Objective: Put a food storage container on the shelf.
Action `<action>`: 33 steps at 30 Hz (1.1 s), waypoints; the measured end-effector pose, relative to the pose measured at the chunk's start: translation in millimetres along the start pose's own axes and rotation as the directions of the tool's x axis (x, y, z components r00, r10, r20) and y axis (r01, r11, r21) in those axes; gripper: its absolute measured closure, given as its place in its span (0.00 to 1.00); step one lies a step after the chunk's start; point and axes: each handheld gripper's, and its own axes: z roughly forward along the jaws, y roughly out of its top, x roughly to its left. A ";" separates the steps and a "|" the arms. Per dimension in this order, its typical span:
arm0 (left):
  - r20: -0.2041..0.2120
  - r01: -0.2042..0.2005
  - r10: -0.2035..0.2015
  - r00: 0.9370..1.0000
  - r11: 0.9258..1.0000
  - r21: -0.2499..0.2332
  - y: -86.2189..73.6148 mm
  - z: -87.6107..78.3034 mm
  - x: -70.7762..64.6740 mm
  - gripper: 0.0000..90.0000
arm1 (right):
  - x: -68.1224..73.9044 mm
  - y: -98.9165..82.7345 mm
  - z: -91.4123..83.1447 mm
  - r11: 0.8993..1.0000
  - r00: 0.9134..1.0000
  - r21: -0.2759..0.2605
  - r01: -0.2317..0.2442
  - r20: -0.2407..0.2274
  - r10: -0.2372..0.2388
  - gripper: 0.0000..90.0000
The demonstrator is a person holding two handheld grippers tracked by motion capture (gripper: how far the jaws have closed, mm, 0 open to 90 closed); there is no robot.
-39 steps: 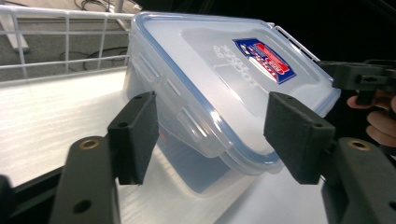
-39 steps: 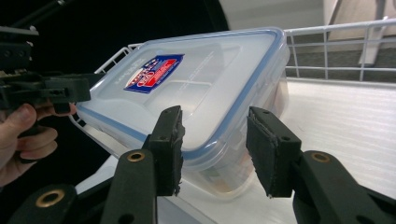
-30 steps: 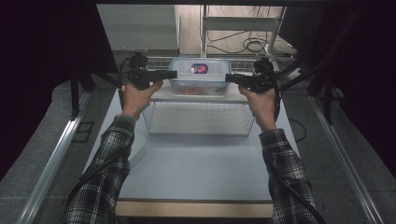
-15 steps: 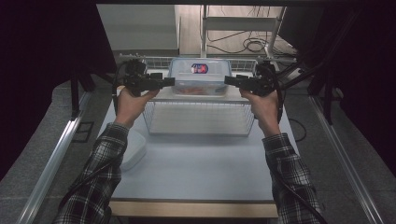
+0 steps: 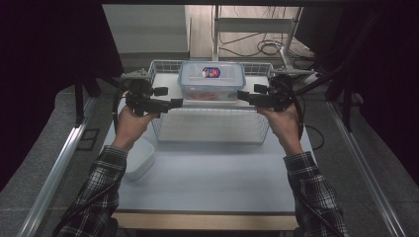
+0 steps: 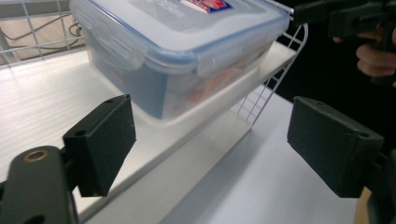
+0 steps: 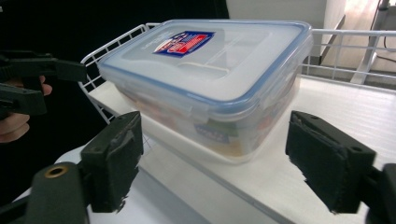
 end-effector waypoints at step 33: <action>0.001 -0.104 0.104 0.995 0.992 0.066 -83.3 1.4 -57.6 0.01 | 36.9 -78.2 -20.5 0.988 0.987 0.036 0.150 -0.060 -0.148 0.06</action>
